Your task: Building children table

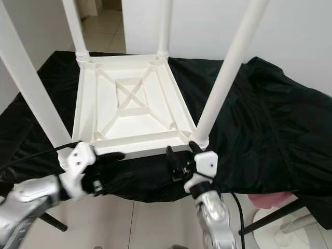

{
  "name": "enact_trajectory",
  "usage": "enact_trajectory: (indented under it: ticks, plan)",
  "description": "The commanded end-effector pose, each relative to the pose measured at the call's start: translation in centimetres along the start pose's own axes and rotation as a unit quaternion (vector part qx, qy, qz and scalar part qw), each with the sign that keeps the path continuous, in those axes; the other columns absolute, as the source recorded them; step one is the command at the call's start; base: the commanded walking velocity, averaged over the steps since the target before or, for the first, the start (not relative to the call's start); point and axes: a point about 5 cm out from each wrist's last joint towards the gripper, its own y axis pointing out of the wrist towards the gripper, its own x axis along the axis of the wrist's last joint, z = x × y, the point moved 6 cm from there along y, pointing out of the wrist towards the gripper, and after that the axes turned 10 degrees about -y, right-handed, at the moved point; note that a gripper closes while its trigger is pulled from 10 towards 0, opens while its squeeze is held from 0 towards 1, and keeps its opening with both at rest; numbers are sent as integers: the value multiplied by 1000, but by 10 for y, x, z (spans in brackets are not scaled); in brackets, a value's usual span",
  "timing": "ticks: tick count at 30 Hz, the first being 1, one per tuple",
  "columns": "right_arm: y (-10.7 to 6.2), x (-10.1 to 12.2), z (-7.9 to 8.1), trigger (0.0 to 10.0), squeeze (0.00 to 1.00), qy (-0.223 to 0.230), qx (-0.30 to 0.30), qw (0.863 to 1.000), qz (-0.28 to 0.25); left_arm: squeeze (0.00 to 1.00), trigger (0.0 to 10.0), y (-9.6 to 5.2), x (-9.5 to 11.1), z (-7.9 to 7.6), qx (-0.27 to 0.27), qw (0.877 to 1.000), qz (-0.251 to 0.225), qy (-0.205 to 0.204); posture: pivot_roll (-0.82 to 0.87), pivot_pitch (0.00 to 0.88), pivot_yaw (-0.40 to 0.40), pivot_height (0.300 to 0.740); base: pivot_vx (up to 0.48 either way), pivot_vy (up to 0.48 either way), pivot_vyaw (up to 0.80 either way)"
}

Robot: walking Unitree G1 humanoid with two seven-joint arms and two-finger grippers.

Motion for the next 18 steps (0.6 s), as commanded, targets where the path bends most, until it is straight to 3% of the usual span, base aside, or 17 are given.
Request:
enact_trajectory:
  ticks: [1, 5, 7, 8, 9, 10, 11, 12, 13, 15, 16, 17, 18]
  plan:
    - [-1, -8, -1, 10000, 0, 10, 4, 1000, 15, 0, 10000, -5, -2, -16, -58, 998, 18, 0, 36, 0, -46, 740, 0, 0, 0]
    - [3, -7, -7, 10000, 0, 6, 4, 1000, 13, 0, 10000, -14, -3, -17, -54, 998, 30, -5, 52, 0, -59, 740, 0, 0, 0]
    - [8, -7, -22, 10000, 0, -5, -4, 1000, 12, 0, 10000, -34, -6, -11, -22, 998, 53, -13, 75, 0, -74, 740, 0, 0, 0]
    - [8, -7, -22, 10000, 0, -5, -4, 1000, 12, 0, 10000, -34, -6, -11, -22, 998, 53, -13, 75, 0, -74, 740, 0, 0, 0]
    - [10, -8, -30, 10000, 0, -9, -12, 1000, 13, 0, 10000, -47, -9, -5, 1, 998, 65, -19, 85, 0, -84, 740, 0, 0, 0]
    - [10, -8, -30, 10000, 0, -9, -12, 1000, 13, 0, 10000, -47, -9, -5, 1, 998, 65, -19, 85, 0, -84, 740, 0, 0, 0]
    - [12, -9, -37, 10000, 0, -13, -20, 1000, 16, 0, 10000, -60, -11, 5, 23, 997, 72, -29, 95, 0, -88, 740, 0, 0, 0]
    - [12, -9, -37, 10000, 0, -13, -20, 1000, 16, 0, 10000, -60, -11, 5, 23, 997, 72, -29, 95, 0, -88, 740, 0, 0, 0]
    - [14, -11, -42, 10000, 0, -15, -24, 999, 18, 0, 10000, -78, -12, 19, 50, 995, 78, -41, 104, 0, -87, 740, 0, 0, 0]
    - [14, -11, -42, 10000, 0, -15, -24, 999, 18, 0, 10000, -78, -12, 19, 50, 995, 78, -41, 104, 0, -87, 740, 0, 0, 0]
    - [16, -12, -45, 10000, 0, -16, -25, 999, 20, 0, 10000, -95, -7, 31, 71, 993, 65, -71, 105, 0, -79, 740, 0, 0, 0]
    - [16, -12, -45, 10000, 0, -16, -25, 999, 20, 0, 10000, -95, -7, 31, 71, 993, 65, -71, 105, 0, -79, 740, 0, 0, 0]
    - [19, -12, -47, 10000, 0, -16, -24, 999, 20, 0, 10000, -116, -2, 43, 93, 990, 44, -100, 105, 0, -76, 740, 0, 0, 0]
